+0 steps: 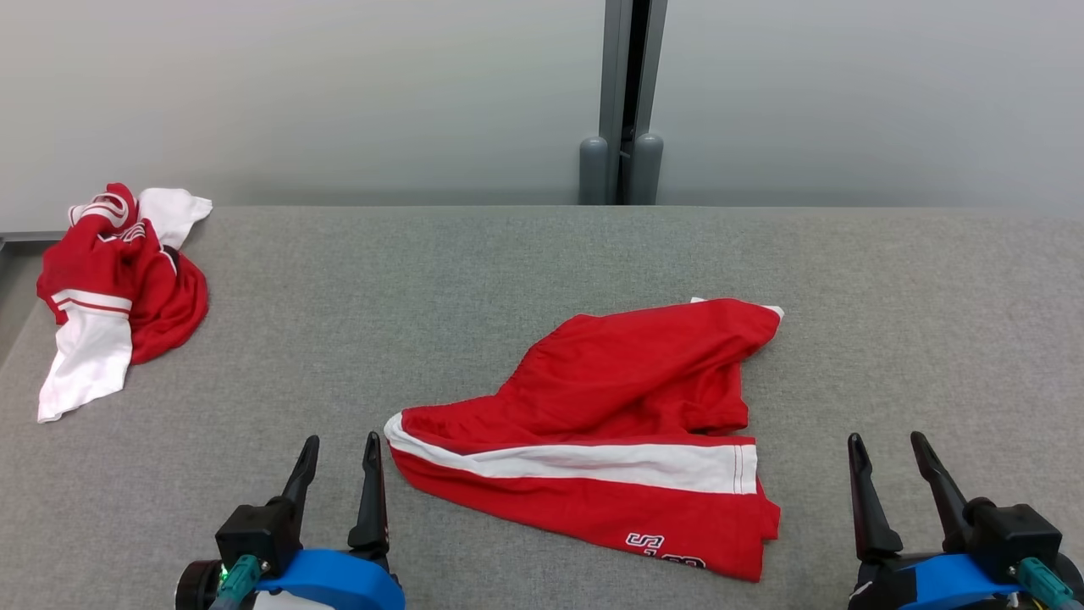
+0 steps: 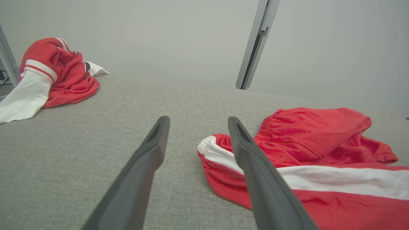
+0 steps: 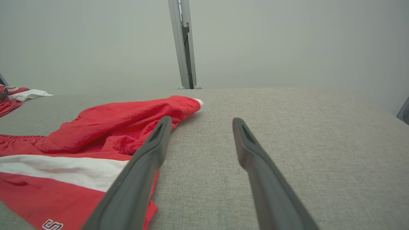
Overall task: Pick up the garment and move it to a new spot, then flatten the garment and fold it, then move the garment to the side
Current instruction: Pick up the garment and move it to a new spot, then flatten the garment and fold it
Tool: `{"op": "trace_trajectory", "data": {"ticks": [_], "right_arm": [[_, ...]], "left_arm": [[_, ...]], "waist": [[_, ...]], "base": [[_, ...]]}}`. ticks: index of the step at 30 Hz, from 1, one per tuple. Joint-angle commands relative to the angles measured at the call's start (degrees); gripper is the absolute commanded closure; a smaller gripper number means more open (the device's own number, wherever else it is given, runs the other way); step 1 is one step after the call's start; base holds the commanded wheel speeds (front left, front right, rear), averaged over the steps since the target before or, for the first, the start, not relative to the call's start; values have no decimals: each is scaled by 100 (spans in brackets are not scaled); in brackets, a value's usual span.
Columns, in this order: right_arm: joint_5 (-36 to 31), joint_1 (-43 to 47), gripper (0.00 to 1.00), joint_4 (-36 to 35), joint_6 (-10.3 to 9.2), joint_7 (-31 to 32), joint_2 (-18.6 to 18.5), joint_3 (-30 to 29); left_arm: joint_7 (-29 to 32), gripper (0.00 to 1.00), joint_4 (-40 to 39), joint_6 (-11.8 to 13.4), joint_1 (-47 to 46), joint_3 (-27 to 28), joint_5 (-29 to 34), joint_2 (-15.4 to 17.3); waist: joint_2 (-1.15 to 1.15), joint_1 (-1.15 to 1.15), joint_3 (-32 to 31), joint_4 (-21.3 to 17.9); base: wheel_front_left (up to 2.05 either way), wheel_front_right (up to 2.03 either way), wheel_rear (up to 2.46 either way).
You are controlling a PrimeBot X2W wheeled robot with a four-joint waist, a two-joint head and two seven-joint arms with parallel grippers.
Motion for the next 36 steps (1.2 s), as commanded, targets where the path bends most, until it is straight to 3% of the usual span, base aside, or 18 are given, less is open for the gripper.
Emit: {"op": "trace_trajectory", "data": {"ticks": [1, 29, 36], "right_arm": [[6, 56, 0, 10, 0, -4, -23, 19], [-36, 114, 0, 41, 0, -4, -23, 29], [9, 43, 0, 391, 0, -4, -21, 387]], "left_arm": [[-26, 0, -20, 11, 51, 41, 45, -10], [-25, 0, -25, 80, 52, -138, -24, -14], [-26, 0, -11, 96, 19, -137, -6, -14]], "waist": [[0, 0, -15, 1], [0, 0, -71, 52], [0, 0, -30, 66]], "base": [[0, 0, 0], [0, 0, 0], [0, 0, 0]]}}
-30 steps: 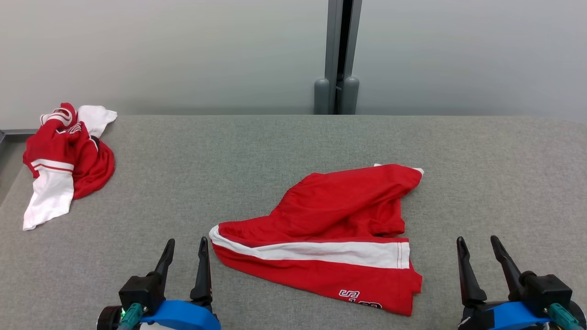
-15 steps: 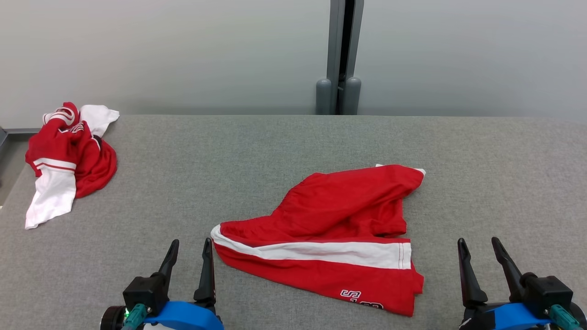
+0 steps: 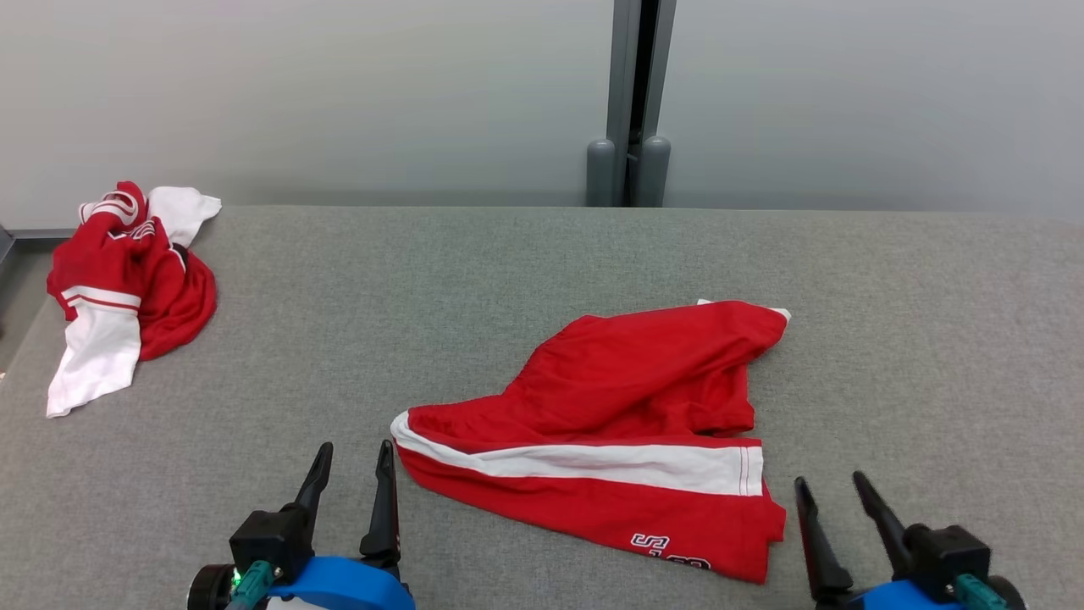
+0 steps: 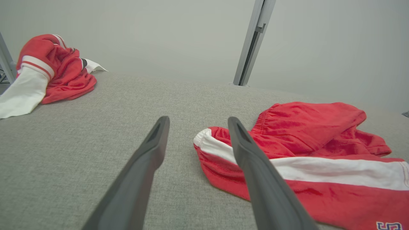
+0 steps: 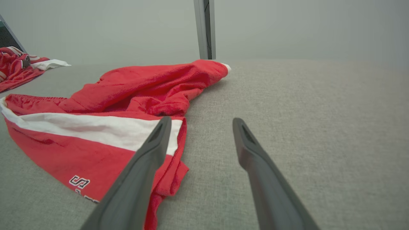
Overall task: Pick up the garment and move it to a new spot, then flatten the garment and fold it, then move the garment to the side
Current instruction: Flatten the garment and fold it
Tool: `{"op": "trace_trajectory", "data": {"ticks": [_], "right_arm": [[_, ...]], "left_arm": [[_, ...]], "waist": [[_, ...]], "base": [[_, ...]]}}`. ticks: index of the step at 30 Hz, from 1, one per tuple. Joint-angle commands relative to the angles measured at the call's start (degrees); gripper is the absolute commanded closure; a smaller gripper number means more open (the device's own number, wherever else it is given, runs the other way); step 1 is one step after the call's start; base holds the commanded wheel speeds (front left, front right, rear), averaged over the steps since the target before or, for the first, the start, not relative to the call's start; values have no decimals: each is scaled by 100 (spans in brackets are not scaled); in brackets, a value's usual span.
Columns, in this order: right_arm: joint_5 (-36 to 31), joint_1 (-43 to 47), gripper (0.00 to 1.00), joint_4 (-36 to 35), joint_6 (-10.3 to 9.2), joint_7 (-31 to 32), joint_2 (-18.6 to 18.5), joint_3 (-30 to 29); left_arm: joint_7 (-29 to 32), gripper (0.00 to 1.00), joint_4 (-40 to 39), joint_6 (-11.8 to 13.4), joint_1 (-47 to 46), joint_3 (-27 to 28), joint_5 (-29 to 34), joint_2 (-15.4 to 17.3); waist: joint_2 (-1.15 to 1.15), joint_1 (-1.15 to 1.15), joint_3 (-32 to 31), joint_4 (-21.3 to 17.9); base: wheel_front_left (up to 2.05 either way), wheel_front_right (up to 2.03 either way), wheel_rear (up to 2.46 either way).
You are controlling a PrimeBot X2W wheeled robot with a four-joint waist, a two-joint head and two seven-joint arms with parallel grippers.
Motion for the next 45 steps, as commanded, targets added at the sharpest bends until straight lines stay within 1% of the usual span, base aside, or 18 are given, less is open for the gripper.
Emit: {"op": "trace_trajectory", "data": {"ticks": [1, 7, 14, 19, 25, 26, 27, 28, 29, 32, 33, 34, 35, 40, 45], "right_arm": [[23, -43, 0, 99, 0, -3, -19, 50], [-72, -497, 0, 1105, 0, 43, -22, 377], [-156, -1124, 0, 1862, 0, 153, -21, 558], [-120, -1405, 0, 2205, 0, 160, -20, 735], [-27, -1616, 0, 2413, 0, 81, -21, 946], [-4, -1635, 5, 2431, 0, 74, -22, 966], [14, -1656, 17, 2450, 0, 64, -22, 991], [36, -1683, 36, 2458, 0, 48, -21, 1020], [78, -1709, 51, 2440, 0, 32, -21, 1044], [135, -1716, 68, 2345, 0, 16, -22, 1044], [139, -1706, 76, 2312, 0, 11, -22, 1039], [144, -1697, 92, 2272, 0, 5, -22, 1035], [138, -1688, 100, 2221, 0, 0, -22, 1023], [15, -1566, 100, 1982, 0, -3, -59, 1029], [-94, -1448, 100, 1766, 0, 26, -229, 964]], "left_arm": [[-27, 0, 0, 25, -68, 8, 12, -9], [-27, 0, 14, 39, -134, -35, 36, -8], [-27, 0, 17, 46, -208, -22, 48, -9], [-27, 0, 14, 60, -238, -10, 18, -9], [-27, 0, 36, 59, -249, 24, 27, -9], [-27, 0, 36, 57, -247, 25, 28, -9], [-27, 0, 33, 59, -247, 32, 29, -9], [-27, 0, 31, 59, -246, 35, 31, -9], [-27, 0, 32, 56, -243, 39, 33, -9], [-27, 0, 71, 12, -259, 16, 60, -9], [-27, 0, 88, -9, -279, 4, 82, -9], [-27, 0, 125, -21, -307, -17, 117, -9], [-27, 0, 173, -58, -344, -47, 140, -9], [-18, 0, 655, -214, -672, -284, 207, 92], [133, 0, 1144, -331, -1116, -529, 1, 178]], "waist": [[0, 0, 8, 7], [0, 0, 93, 107], [0, 0, 216, 257], [0, 0, 260, 342], [0, 0, 279, 397], [0, 0, 279, 399], [0, 0, 281, 398], [0, 0, 282, 396], [0, 0, 283, 391], [0, 0, 292, 362], [0, 0, 296, 350], [0, 0, 301, 338], [0, 0, 309, 325], [0, 0, 327, 260], [0, 0, 338, 171]], "base": [[0, 0, 0], [0, 0, 0], [0, 0, 0], [0, 0, 0], [0, 0, 0], [0, 0, 0], [0, 0, 0], [0, 0, 0], [0, 0, 0], [0, 0, 0], [0, 0, 0], [0, 0, 0], [0, 0, 0], [0, 0, 0], [0, 0, 0]]}}
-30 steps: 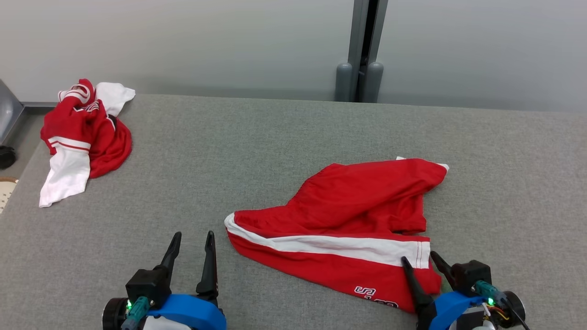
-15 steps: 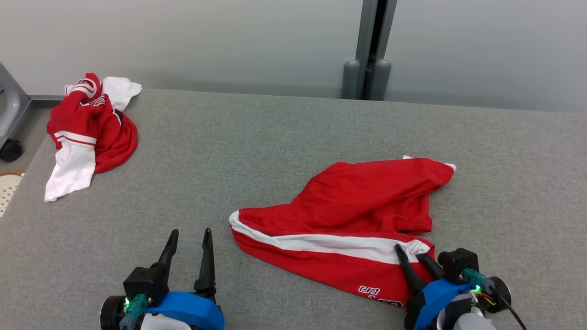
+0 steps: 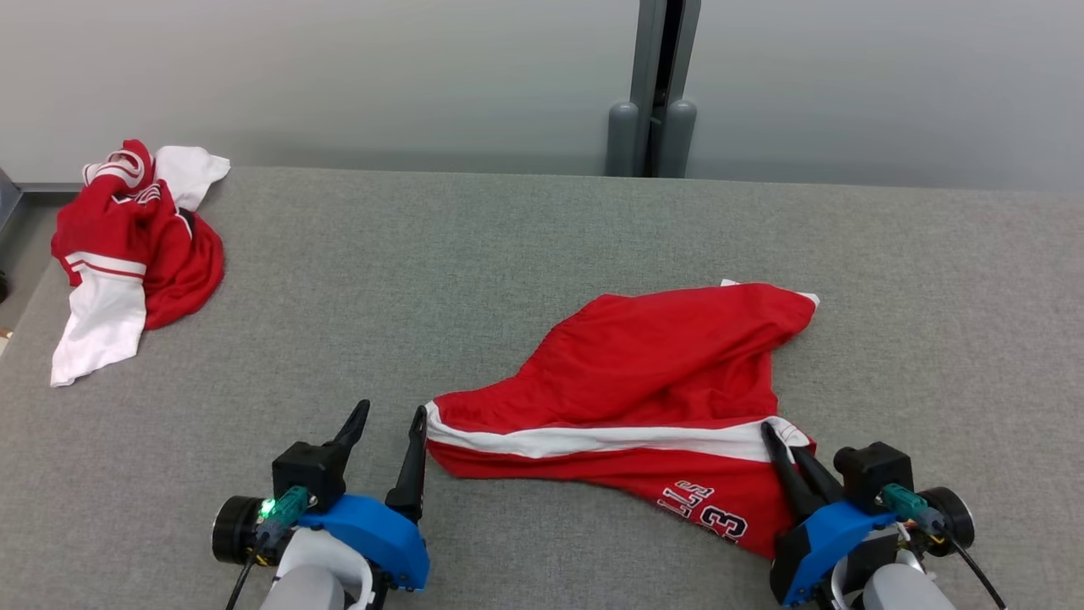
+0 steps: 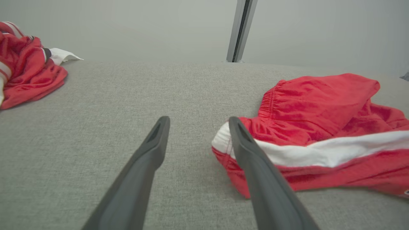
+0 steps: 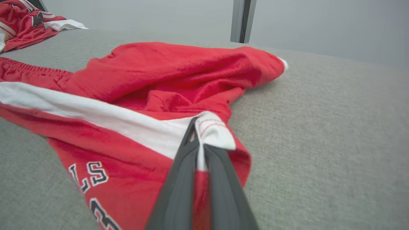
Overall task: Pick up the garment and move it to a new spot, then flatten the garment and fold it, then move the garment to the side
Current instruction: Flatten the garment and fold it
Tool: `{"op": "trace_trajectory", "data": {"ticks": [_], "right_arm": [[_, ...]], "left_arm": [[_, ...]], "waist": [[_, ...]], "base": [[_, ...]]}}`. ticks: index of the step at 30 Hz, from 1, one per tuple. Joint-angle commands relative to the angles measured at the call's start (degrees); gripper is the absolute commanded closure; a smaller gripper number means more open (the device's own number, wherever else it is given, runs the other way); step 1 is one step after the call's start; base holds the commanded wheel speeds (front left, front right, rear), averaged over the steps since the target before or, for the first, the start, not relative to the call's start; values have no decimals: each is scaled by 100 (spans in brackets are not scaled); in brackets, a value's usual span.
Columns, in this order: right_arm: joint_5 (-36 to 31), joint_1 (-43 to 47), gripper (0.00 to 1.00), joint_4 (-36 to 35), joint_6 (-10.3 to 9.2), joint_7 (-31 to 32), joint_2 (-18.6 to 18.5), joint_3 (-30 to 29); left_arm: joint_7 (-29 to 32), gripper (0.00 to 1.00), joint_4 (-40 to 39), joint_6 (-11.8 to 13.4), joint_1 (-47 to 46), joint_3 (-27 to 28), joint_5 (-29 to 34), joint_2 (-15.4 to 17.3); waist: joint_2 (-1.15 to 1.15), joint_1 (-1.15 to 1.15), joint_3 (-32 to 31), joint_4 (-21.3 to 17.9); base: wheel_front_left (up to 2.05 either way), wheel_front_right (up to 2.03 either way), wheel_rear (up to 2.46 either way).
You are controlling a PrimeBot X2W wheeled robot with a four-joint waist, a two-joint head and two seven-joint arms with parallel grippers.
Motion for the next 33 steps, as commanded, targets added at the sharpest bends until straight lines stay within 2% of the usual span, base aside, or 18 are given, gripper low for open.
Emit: {"op": "trace_trajectory", "data": {"ticks": [1, 5, 9, 13, 18, 22, 24, 27, 33], "right_arm": [[-59, 98, 100, -50, -1, 19, -65, -35], [-120, 132, 100, -172, -1, 114, -171, -126], [-129, 190, 100, -259, -1, 199, -203, -159], [-135, 211, 100, -322, -1, 245, -209, -160], [-123, 200, 100, -374, -1, 293, -199, -173], [-133, 228, 100, -405, -1, 286, -188, -193], [-139, 245, 100, -416, -1, 284, -181, -215], [-153, 264, 100, -427, -1, 283, -164, -238], [-169, 237, 100, -426, -1, 295, -143, -208]], "left_arm": [[54, 0, 90, -20, -126, -68, -69, 55], [304, 0, 315, -57, -332, -493, -401, 128], [478, 0, 290, -46, -435, -1138, -892, 383], [667, 0, -20, -42, -417, -1720, -1697, 584], [1010, 0, -647, -40, -235, -2436, -2540, 1148], [1137, 0, -1104, -40, -180, -2853, -2887, 1637], [1173, 0, -1222, -40, -186, -3013, -2978, 1766], [1199, 0, -1262, -40, -286, -3178, -3080, 1848], [1189, 0, -1055, -40, -591, -3479, -3215, 1777]], "waist": [[0, 0, 0, -27], [0, 0, 27, -113], [0, 0, 63, -171], [0, 0, 93, -205], [0, 0, 119, -227], [0, 0, 134, -213], [0, 0, 138, -193], [0, 0, 138, -169], [0, 0, 135, -170]], "base": [[0, 0, 0], [0, 0, 0], [0, 0, 0], [0, 0, 0], [0, 0, 0], [0, 0, 0], [0, 0, 0], [0, 0, 0], [0, 0, 0]]}}
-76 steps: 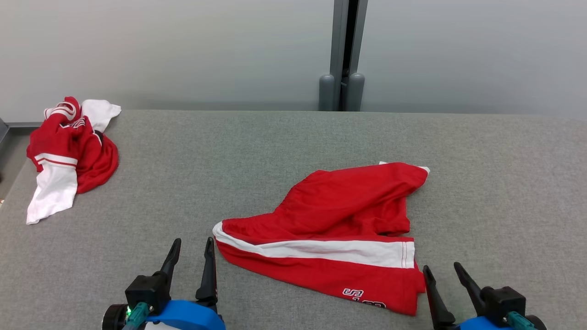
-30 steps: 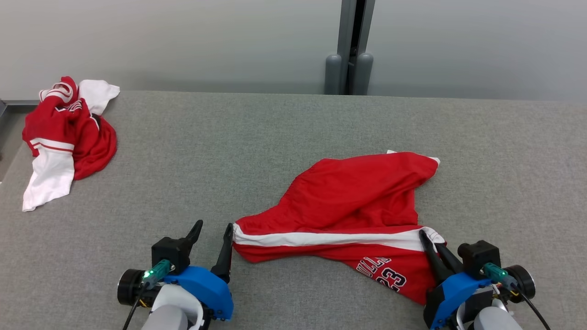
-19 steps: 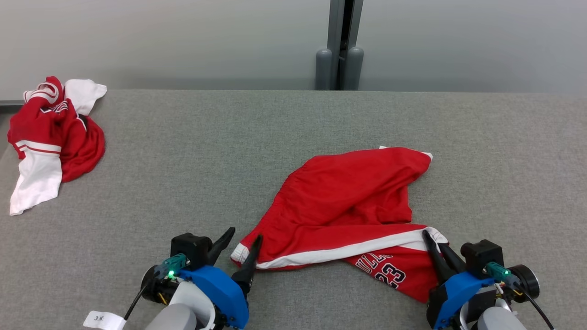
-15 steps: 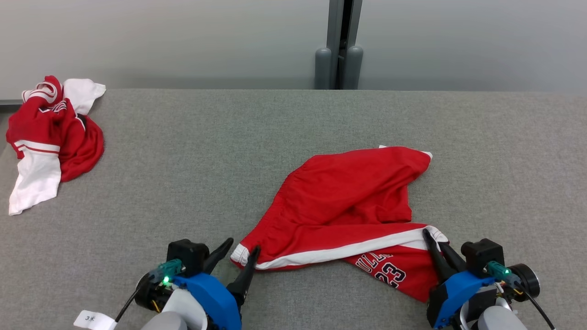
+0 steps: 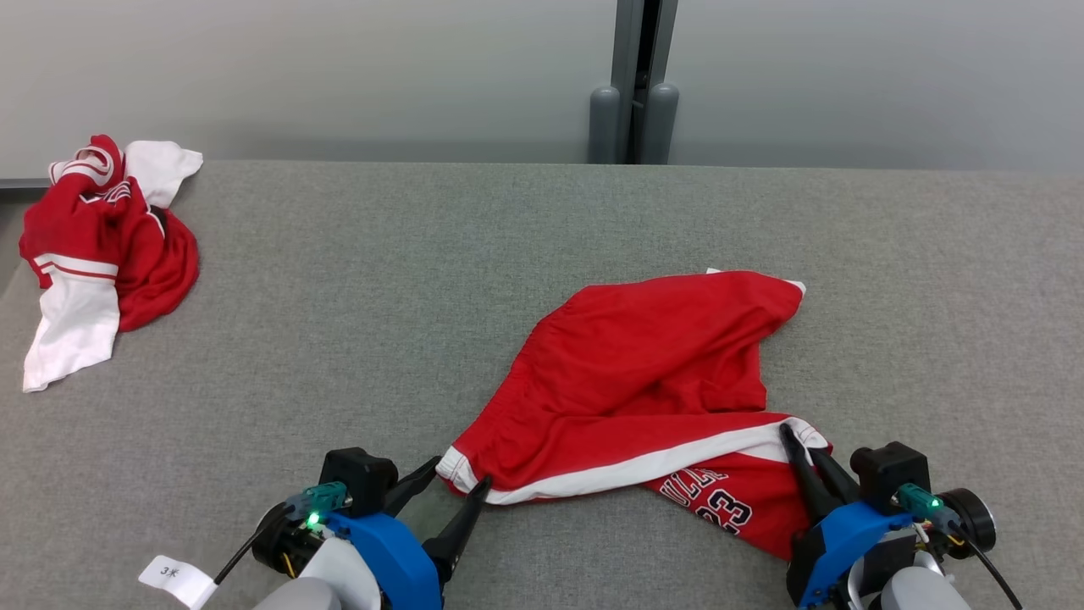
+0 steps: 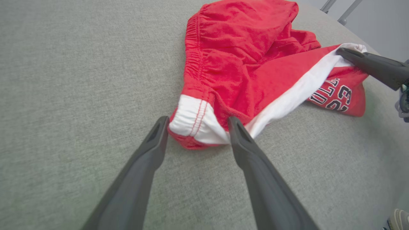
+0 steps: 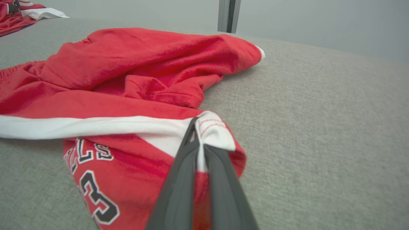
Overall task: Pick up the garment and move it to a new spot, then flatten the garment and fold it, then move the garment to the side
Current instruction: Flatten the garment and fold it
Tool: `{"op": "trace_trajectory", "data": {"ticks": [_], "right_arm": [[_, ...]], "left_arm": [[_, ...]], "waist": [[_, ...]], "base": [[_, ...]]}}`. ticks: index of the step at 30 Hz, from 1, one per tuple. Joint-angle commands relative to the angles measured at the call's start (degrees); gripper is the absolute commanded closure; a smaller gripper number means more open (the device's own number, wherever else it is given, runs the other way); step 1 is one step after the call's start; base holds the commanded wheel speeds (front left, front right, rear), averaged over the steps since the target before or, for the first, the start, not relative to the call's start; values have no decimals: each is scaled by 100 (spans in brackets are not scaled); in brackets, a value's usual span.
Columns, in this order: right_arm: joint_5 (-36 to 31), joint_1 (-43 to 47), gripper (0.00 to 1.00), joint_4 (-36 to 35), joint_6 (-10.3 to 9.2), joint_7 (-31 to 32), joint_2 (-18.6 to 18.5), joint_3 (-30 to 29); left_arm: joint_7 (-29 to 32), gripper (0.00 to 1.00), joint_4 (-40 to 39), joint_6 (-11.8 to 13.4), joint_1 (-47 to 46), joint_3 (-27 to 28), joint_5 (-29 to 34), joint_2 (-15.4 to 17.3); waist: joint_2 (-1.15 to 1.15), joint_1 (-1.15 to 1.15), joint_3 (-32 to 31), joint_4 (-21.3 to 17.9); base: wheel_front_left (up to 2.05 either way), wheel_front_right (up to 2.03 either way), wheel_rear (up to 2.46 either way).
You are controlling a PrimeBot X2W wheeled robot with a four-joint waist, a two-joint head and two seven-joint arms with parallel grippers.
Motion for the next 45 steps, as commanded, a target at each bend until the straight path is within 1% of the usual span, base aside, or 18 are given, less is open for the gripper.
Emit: {"op": "trace_trajectory", "data": {"ticks": [1, 3, 4, 5, 6, 7, 8, 9, 10, 18, 21, 24, 26, 30, 33, 36, 41, 45], "right_arm": [[-41, 22, 100, -13, 0, 2, 7, 16], [-42, 5, 100, -7, 0, 12, 18, 44], [-39, 0, 100, -5, 0, 17, 20, 56], [-29, -3, 100, -1, 0, 13, 16, 66], [-20, -7, 100, 2, 0, 6, 9, 73], [-15, -10, 100, 3, 0, 5, 1, 77], [-14, -15, 100, 5, 0, 3, -4, 77], [-11, -19, 100, 7, 0, 0, -4, 75], [-10, -22, 100, 10, 0, -4, -4, 73], [36, -28, 100, -56, 0, -60, -5, 27], [195, -45, 100, -241, 0, -93, 13, 23], [461, -91, 100, -622, 0, -105, -58, 31], [722, -126, 100, -1011, 0, -65, -114, 48], [944, -129, 100, -1941, 0, 170, -423, 48], [1063, -144, 100, -2768, 0, 421, -621, -19], [1112, -144, 100, -3597, 0, 730, -775, -93], [1219, -139, 100, -4761, 0, 1266, -832, -237], [1309, -152, 100, -5299, 0, 1622, -811, -322]], "left_arm": [[-40, 0, 86, -4, -158, -66, -42, -19], [-65, 0, 170, -4, -244, -164, -76, -40], [-83, 7, 196, -4, -283, -218, -109, -42], [-107, 20, 212, -4, -315, -269, -140, -35], [-122, 50, 217, -4, -346, -316, -163, -25], [-156, 58, 219, -4, -375, -366, -186, 2], [-184, 73, 213, -4, -401, -422, -195, 37], [-220, 95, 209, -4, -419, -465, -219, 65], [-252, 100, 201, -4, -433, -498, -248, 87], [-509, 100, 27, -4, -528, -682, -413, 251], [-636, 100, -209, -4, -585, -622, -590, 297], [-735, 100, -577, -4, -658, -552, -736, 428], [-784, 100, -890, -4, -723, -467, -779, 538], [-818, 100, -1593, 53, -998, -200, -754, 850], [-709, 100, -2178, 166, -1297, 9, -671, 1138], [-559, 100, -2787, 293, -1611, 255, -705, 1349], [-236, 100, -3641, 454, -2044, 615, -894, 1590], [59, 100, -3964, 589, -2342, 769, -958, 1743]], "waist": [[0, -1, -3, -16], [0, -1, -4, -47], [0, -1, -4, -62], [0, -1, -4, -76], [0, -1, -2, -88], [0, -1, 2, -100], [0, -1, 3, -111], [0, -1, 3, -121], [0, -1, 3, -129], [0, -1, -43, -129], [0, -1, -120, -127], [0, -1, -234, -148], [0, -1, -326, -169], [0, -1, -499, -213], [0, -1, -640, -260], [0, -1, -728, -315], [0, -1, -764, -418], [0, -1, -639, -517]], "base": [[0, 0, 0], [0, 0, 0], [0, 0, 0], [0, 0, 0], [0, 0, 0], [0, 0, 0], [0, 0, 0], [0, 0, 0], [0, 0, 0], [0, 0, 0], [0, 0, 0], [0, 0, 0], [0, 0, 0], [0, 0, 0], [0, 0, 0], [0, 0, 0], [0, 0, 0], [0, 0, 0]]}}
